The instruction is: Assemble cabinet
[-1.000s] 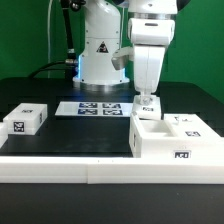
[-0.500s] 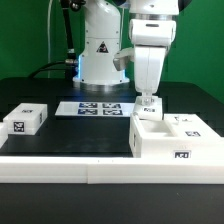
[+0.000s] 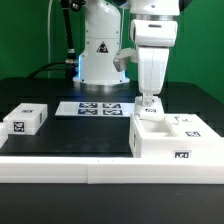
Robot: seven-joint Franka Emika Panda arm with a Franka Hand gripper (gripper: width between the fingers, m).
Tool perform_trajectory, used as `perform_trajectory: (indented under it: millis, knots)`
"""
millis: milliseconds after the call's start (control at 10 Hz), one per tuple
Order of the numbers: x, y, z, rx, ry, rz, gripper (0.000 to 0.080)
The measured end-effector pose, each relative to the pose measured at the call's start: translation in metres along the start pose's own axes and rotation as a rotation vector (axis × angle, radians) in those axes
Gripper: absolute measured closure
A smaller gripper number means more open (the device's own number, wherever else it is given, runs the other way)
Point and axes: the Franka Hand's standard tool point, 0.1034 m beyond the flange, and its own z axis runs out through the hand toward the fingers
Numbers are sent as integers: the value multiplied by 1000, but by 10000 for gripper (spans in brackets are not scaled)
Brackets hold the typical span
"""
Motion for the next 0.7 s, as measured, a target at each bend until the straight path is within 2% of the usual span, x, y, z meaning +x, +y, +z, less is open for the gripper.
perform_trajectory:
  millis: [700]
  knots:
    - [-2,1,1,4,-2,-30,729]
